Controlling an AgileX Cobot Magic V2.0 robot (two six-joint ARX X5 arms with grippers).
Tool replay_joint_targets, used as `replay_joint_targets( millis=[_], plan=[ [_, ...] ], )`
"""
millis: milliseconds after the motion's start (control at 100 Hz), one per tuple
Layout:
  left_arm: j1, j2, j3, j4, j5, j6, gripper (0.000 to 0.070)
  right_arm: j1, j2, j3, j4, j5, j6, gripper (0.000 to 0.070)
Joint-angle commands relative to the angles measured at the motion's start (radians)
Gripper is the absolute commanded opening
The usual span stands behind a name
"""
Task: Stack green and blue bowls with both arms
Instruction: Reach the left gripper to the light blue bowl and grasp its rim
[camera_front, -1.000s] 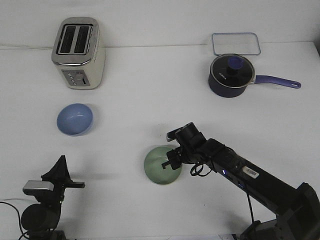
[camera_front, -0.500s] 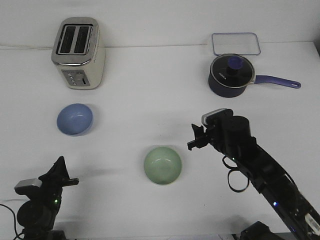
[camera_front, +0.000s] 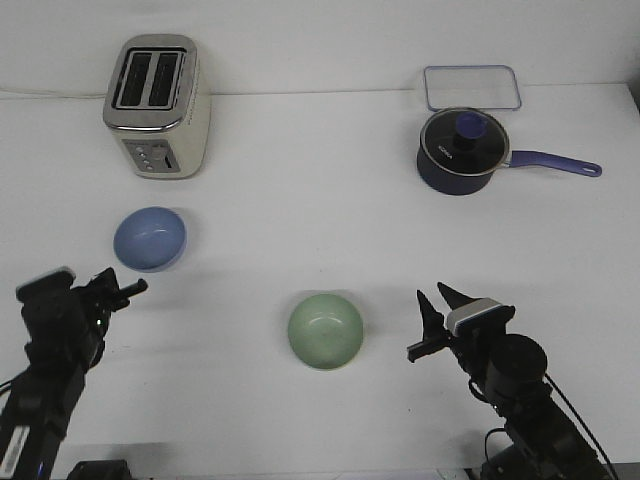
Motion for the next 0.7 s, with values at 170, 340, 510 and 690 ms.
replay_joint_targets(
  millis=[170,340,510,690],
  plan=[
    [0.070,0.327,0.218,-0.086,0.059,0.074,0.0464,0.003,-0.029,-0.005,-0.059,0.026,0.016,0.0252],
    [0.126,0.465,0.286,-0.106,0.083,0.080,0.0526,0.003,-0.029,-0.005,-0.066,0.026,0.016,0.0253],
    [0.173,0.595,0.324,-0.107,0.131,0.105,0.0527,0.003,-0.029,-0.005,-0.066,0.026,0.016,0.0252],
    [0.181,0.722,0.381,-0.100,0.174,0.106,0.0528,0.003,-0.029,-0.005,-0.066,0.026,0.016,0.0252]
  ],
)
